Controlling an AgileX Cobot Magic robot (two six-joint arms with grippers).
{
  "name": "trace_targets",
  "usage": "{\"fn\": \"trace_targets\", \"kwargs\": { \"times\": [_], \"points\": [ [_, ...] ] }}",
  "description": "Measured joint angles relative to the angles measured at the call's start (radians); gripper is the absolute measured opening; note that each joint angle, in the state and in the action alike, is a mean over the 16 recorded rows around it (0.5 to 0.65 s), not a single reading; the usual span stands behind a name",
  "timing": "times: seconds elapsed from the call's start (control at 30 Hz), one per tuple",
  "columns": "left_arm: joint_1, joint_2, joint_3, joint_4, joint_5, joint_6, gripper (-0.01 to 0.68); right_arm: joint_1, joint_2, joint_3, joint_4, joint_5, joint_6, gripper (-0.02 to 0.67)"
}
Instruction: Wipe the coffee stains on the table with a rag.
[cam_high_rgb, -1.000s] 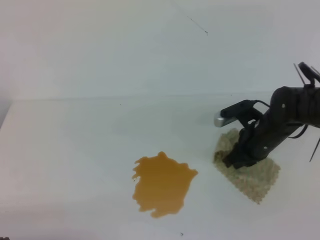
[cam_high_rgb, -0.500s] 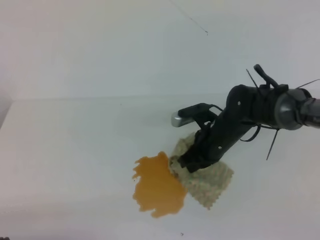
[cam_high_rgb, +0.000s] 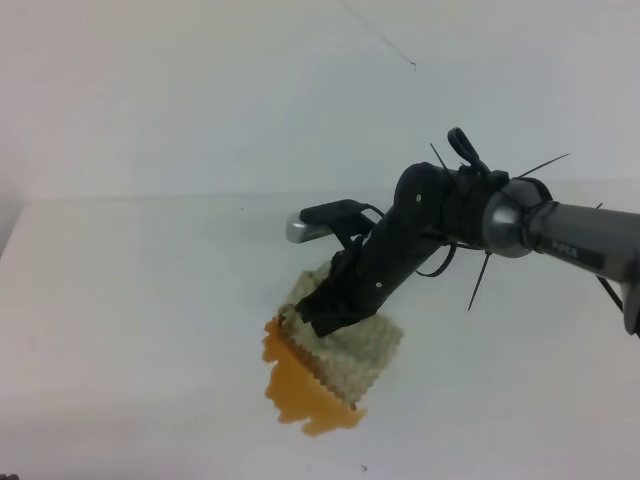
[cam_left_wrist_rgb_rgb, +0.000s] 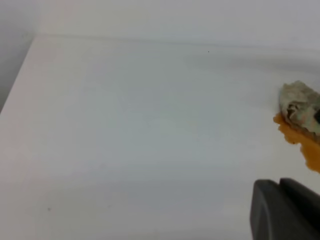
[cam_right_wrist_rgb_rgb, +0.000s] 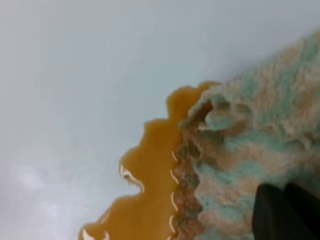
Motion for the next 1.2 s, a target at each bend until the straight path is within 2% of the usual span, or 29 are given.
{"fn": "trace_targets", "kwargs": {
  "times": [1.2],
  "points": [
    [0.0, 0.0, 0.0, 0.0, 0.0, 0.0, -0.003, 0.098, 0.006, -0.018, 0.0, 0.076, -0.014, -0.003]
  ]
}}
